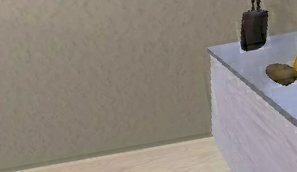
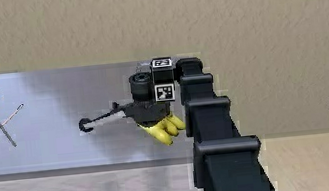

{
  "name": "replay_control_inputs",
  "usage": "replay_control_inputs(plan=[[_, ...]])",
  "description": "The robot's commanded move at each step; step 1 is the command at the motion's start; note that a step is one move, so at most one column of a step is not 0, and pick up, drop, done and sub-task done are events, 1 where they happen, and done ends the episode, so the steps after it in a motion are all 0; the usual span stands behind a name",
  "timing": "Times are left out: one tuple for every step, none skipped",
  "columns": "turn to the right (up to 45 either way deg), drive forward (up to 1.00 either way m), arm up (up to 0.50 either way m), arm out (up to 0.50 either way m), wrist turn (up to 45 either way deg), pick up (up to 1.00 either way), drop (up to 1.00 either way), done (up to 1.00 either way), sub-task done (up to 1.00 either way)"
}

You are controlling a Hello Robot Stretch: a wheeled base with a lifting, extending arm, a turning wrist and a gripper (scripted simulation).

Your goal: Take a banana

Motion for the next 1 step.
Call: replay_control_inputs(plan=[[0.0, 0.0, 0.0, 0.0, 12.0, 0.0, 0.0, 0.0, 0.0]])
